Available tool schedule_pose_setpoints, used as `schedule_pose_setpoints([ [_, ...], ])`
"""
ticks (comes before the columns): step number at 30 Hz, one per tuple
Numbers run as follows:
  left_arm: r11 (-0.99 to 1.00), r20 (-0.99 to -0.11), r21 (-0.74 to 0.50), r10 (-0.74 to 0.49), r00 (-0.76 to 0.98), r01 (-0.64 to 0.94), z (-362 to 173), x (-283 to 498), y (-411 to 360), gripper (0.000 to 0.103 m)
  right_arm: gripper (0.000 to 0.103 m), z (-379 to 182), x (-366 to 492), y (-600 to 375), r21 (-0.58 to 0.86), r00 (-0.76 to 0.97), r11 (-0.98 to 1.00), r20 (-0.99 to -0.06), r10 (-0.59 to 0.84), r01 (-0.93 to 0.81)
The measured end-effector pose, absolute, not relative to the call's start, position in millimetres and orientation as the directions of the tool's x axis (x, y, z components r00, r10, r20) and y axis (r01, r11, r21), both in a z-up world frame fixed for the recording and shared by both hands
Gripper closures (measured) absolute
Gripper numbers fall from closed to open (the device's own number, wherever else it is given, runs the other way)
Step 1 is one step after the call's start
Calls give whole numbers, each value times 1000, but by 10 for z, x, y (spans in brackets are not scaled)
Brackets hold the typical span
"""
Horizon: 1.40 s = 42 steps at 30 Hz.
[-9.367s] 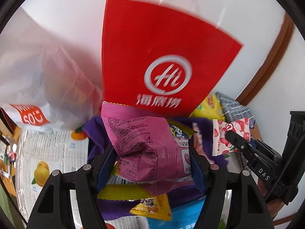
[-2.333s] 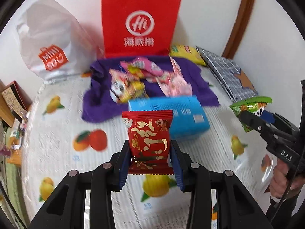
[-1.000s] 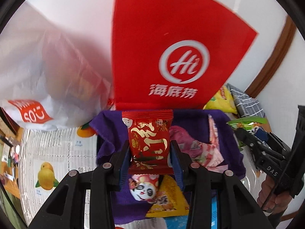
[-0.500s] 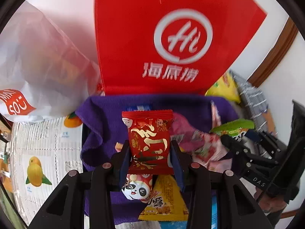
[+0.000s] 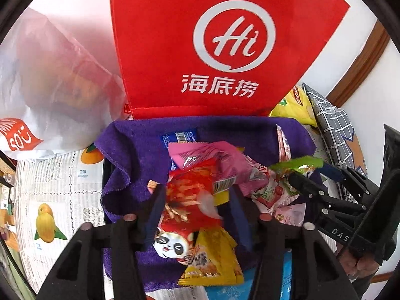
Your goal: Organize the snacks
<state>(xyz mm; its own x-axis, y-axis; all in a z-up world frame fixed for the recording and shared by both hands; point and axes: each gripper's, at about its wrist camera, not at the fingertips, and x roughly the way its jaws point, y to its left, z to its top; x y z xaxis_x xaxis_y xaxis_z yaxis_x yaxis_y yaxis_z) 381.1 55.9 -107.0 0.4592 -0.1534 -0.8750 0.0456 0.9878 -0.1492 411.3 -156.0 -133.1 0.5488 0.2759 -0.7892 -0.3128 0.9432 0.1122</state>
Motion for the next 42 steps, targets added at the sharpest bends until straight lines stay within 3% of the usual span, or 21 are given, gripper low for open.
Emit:
schedule_pose_setpoints([
  [3,988,-869,-144,-151,471,52,-984,3760,555,45,29,-1272,4075,-1565,107,568,945,-777,273,-308],
  [13,991,-806,-112,-136,577,77,-487,3423,511,35,29,-877,3651,-1714,165,618,955,-733,286,-247],
  [18,988,-782,-136,-149,605,68,-333,3106,466,30,29,-646,3267,-1805,115,654,967,-718,239,-226],
  [22,996,-756,-82,-91,648,44,-209,2781,407,26,29,-520,2974,-1878,116,675,971,-701,230,-210],
  [34,996,-705,-84,-70,706,16,105,1746,242,24,29,-216,2047,-2199,141,734,975,-641,224,-174],
  [38,997,-683,-77,-63,728,13,172,1391,142,21,19,-147,1715,-2279,135,761,977,-612,212,-164],
  [42,998,-662,-66,-47,748,4,210,1048,43,15,19,-116,1367,-2388,142,781,979,-591,202,-146],
])
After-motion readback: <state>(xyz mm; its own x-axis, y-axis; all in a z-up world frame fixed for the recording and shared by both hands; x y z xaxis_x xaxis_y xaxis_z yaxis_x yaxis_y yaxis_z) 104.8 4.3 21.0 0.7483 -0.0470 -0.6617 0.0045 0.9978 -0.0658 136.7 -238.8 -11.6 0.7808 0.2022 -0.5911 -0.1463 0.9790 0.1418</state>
